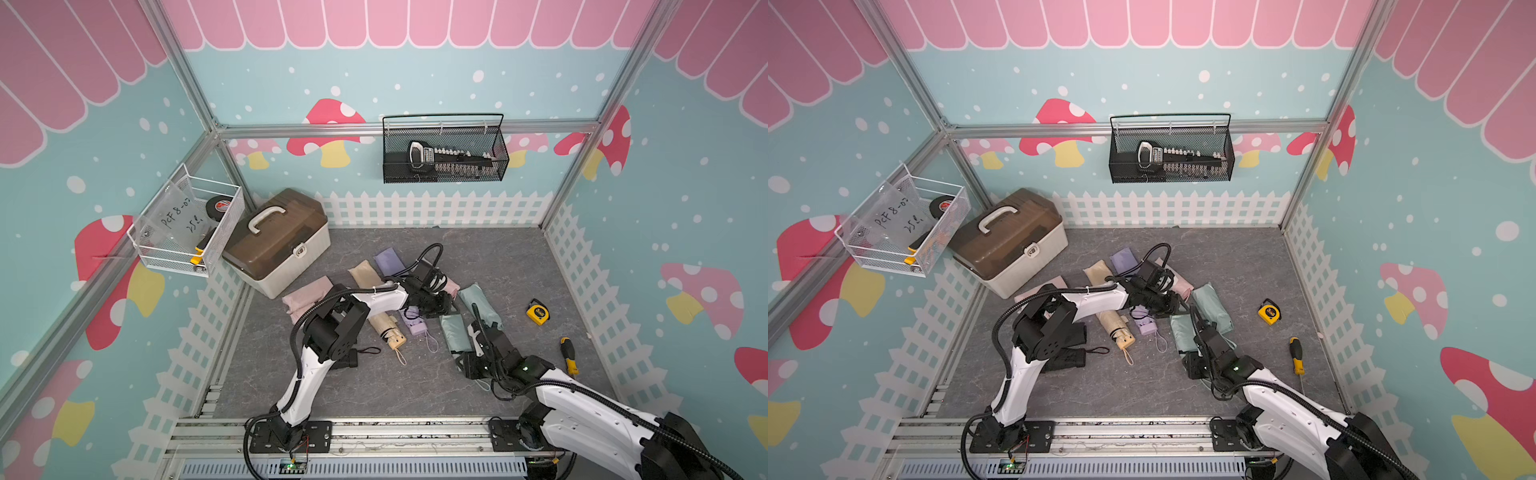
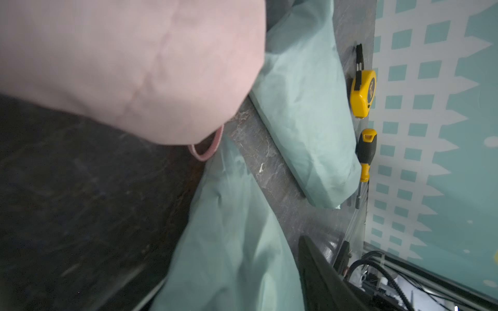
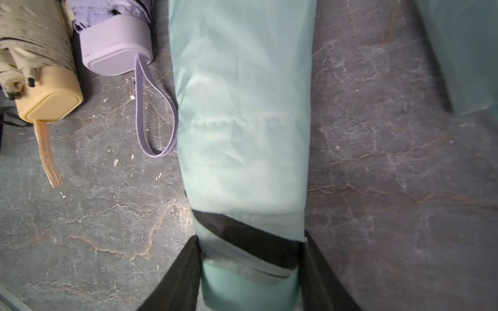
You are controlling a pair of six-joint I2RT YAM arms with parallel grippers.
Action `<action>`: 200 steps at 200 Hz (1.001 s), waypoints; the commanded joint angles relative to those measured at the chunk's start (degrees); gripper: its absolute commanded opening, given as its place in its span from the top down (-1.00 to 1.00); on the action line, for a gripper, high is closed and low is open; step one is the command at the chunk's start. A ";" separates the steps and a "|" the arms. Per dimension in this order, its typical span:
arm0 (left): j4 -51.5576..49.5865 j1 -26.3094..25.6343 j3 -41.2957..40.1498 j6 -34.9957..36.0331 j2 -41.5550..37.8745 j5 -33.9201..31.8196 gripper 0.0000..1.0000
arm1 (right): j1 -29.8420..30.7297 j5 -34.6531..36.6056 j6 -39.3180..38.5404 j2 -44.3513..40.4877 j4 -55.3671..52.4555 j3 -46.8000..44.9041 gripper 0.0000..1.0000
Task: Take umbrellas out of sleeves
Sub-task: Take out the umbrella from the umbrella sleeve.
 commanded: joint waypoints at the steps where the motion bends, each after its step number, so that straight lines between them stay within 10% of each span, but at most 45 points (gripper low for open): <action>1: 3.30 0.03 -0.62 -0.82 0.63 1.60 0.66 | -0.05 -1.16 -0.03 0.78 2.08 -0.08 0.59; 10: 4.11 0.20 -1.05 -1.19 0.59 1.81 1.00 | -0.08 -1.18 -0.07 1.12 2.01 0.27 0.58; 52: 4.12 0.47 -2.78 2.20 -1.73 0.72 1.00 | -0.08 0.68 -0.22 0.51 -4.33 3.86 -0.06; 200: 30.60 -3.18 -17.54 41.93 -12.52 -12.82 1.00 | -0.08 -3.85 5.86 -5.42 -28.97 9.36 -0.12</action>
